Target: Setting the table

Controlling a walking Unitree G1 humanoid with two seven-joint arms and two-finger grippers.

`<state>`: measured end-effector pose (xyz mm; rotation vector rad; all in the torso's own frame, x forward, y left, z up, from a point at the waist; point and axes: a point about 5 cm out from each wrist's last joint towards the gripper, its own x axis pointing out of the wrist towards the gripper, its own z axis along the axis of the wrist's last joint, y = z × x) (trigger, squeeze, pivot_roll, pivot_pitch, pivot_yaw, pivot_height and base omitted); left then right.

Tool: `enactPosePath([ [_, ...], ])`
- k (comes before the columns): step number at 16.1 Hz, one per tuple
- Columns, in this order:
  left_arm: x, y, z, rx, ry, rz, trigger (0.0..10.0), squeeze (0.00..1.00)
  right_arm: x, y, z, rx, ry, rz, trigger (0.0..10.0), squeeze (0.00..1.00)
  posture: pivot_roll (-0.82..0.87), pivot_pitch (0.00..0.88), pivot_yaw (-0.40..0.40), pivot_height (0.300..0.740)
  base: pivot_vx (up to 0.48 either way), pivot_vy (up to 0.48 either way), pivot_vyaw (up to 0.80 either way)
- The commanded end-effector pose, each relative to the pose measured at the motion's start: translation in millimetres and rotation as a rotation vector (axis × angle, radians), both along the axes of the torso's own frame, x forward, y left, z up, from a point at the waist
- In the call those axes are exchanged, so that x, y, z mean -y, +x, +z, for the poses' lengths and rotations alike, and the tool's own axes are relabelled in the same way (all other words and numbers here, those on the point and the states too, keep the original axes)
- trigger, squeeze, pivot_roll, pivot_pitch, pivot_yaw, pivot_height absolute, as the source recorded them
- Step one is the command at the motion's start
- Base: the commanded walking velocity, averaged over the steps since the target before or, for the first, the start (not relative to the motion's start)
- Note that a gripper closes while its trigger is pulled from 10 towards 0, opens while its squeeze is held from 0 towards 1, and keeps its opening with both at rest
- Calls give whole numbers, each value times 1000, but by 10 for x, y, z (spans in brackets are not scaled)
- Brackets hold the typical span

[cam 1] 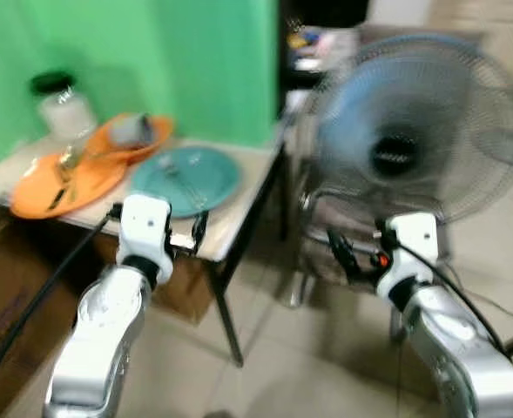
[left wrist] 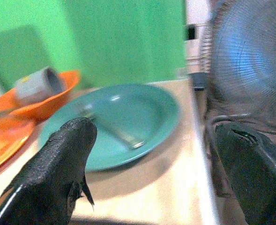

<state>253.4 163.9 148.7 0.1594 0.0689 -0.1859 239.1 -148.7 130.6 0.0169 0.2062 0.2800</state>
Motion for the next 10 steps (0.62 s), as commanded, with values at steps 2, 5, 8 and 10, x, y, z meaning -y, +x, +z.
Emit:
enactPosePath([
  [2, -16, -8, 16, 5, -3, -1, 10000, 0, -40, 12, 30, 15, -6, 37, 10000, 1000, 113, 0, 35, 740, 0, 0, 800],
  [5, -16, -18, 20, 9, -5, -3, 10000, 0, -57, 16, 18, 11, -8, 55, 10000, 1000, 118, 0, 30, 740, 0, 0, 800],
  [8, -16, -27, 22, 11, -6, -8, 10000, 0, -72, 32, 23, 16, -11, 62, 10000, 1000, 121, 0, 28, 740, 264, 0, 800],
  [10, -19, -33, 24, 12, -6, -10, 10000, 0, -75, 33, 24, 20, -18, 67, 10000, 1000, 122, 0, 29, 740, 279, 0, 800],
])
